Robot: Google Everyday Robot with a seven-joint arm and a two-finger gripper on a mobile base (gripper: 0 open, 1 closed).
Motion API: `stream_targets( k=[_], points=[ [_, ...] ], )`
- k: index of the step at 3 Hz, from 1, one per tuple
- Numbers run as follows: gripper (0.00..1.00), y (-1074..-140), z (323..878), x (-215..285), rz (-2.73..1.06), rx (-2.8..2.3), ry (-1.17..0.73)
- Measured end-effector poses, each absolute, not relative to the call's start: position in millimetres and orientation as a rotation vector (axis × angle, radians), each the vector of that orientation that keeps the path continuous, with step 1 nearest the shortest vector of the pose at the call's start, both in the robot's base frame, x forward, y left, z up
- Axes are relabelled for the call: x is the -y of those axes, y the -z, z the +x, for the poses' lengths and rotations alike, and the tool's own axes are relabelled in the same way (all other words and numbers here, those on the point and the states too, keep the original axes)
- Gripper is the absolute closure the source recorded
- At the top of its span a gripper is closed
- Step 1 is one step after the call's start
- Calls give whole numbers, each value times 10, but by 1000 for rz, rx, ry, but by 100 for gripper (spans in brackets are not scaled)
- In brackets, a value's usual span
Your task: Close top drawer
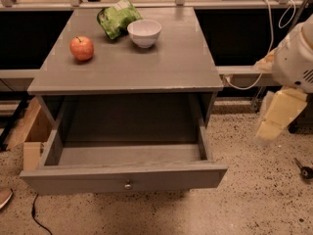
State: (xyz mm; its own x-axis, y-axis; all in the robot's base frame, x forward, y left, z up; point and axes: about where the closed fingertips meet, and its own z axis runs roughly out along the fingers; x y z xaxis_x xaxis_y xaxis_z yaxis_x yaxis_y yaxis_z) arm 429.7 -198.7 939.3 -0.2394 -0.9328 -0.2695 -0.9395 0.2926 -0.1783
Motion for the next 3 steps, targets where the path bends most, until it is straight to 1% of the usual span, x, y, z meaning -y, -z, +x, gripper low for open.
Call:
stream_targets(
  k=[3],
  points=[
    [0, -8237, 4116, 1480, -1578, -2359, -175]
  ],
)
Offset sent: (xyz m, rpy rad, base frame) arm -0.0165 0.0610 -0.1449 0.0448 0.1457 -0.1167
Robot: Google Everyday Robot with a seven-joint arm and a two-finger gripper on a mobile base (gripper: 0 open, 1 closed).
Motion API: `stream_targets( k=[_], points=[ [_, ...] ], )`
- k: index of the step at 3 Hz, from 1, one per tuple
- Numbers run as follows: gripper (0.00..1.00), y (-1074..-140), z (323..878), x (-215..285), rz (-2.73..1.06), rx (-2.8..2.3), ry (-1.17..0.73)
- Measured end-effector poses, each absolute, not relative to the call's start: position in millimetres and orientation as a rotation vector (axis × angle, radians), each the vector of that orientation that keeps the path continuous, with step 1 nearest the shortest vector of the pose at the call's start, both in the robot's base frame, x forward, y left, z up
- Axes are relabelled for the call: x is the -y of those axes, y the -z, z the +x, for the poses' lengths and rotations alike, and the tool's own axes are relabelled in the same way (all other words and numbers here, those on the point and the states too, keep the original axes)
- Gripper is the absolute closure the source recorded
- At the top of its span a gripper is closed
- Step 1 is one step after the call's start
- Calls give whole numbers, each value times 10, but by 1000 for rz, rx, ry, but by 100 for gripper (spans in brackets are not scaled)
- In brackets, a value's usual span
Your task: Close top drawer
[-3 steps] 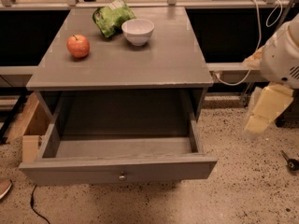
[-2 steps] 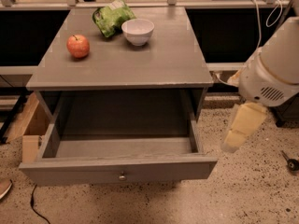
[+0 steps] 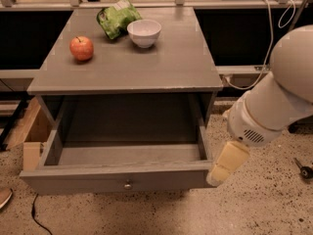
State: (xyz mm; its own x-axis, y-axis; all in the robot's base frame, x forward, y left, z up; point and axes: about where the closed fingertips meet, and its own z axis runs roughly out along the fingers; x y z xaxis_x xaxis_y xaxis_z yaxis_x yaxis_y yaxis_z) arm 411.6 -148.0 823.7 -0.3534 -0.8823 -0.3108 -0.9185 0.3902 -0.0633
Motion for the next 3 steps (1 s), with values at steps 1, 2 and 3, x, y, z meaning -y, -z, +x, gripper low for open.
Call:
stream_targets(
  k=[1, 2, 3],
  points=[
    [0, -8215, 4135, 1468, -1565, -2352, -171],
    [19, -8077, 4059, 1509, -1491, -2393, -181],
    [42, -7741, 3927, 1585, -1400, -2407, -259]
  ],
)
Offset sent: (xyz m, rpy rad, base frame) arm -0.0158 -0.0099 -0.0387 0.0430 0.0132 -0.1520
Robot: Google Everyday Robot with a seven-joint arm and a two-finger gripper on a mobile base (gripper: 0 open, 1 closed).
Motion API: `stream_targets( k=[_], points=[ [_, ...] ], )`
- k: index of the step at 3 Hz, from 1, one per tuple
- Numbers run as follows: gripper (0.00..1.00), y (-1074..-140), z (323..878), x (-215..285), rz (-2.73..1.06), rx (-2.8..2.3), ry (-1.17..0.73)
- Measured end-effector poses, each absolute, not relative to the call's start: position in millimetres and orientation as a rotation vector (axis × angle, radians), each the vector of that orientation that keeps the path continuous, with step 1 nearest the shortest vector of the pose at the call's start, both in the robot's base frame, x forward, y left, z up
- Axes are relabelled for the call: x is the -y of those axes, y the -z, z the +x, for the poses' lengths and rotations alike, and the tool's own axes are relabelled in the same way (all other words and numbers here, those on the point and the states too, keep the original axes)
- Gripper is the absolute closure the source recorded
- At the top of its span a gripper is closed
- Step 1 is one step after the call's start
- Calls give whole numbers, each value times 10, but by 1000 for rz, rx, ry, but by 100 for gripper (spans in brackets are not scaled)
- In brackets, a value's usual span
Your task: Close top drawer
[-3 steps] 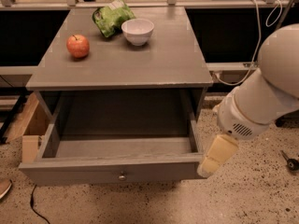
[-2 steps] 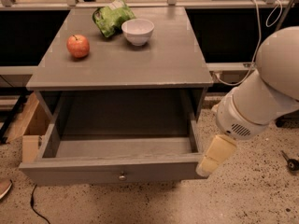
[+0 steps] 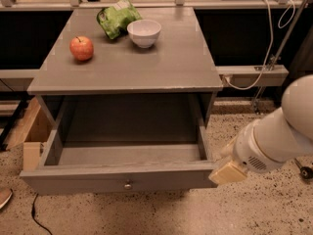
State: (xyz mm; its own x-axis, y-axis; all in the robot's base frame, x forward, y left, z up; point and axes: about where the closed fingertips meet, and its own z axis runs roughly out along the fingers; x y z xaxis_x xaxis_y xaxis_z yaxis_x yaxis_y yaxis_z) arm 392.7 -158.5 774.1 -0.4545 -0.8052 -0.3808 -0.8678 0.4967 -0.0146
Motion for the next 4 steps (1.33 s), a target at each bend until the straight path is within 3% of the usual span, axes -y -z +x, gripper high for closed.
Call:
stream_targets(
  k=[2, 3, 4],
  points=[
    [88, -7080, 3675, 1578, -1354, -2256, -496],
    [100, -6582, 3636, 1438, -1414, -2156, -601],
    [100, -6582, 3636, 1438, -1414, -2156, -600]
  ],
)
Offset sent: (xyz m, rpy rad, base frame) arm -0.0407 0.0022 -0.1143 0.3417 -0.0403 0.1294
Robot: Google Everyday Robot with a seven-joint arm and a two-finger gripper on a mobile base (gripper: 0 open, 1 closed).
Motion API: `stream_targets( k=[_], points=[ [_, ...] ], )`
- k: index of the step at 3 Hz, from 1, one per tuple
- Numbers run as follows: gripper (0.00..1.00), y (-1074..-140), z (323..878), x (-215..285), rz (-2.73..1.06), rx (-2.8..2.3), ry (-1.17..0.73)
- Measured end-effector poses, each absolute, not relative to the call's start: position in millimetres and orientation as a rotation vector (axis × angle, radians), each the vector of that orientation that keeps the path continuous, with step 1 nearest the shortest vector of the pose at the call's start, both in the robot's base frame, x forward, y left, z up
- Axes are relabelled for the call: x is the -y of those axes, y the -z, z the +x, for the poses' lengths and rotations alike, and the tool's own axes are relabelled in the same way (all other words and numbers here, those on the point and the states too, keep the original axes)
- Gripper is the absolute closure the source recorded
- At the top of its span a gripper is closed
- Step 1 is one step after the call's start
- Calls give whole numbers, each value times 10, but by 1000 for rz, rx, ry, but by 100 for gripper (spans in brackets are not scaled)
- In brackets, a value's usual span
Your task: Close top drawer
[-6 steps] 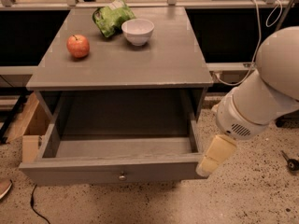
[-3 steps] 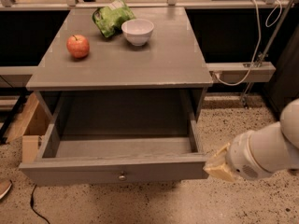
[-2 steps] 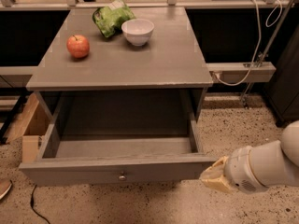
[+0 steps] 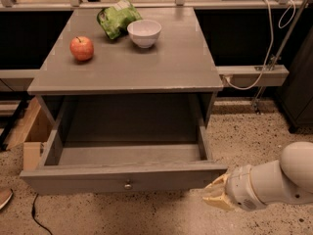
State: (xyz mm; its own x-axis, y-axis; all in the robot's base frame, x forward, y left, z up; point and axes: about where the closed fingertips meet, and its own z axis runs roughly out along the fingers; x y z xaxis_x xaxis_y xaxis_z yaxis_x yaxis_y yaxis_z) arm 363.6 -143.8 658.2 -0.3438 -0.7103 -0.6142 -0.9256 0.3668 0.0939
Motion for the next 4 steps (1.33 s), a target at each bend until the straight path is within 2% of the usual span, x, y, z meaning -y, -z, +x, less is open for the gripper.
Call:
stream_targets(
  k=[4],
  points=[
    [100, -6325, 4479, 1028, -1585, -1883, -389]
  ],
)
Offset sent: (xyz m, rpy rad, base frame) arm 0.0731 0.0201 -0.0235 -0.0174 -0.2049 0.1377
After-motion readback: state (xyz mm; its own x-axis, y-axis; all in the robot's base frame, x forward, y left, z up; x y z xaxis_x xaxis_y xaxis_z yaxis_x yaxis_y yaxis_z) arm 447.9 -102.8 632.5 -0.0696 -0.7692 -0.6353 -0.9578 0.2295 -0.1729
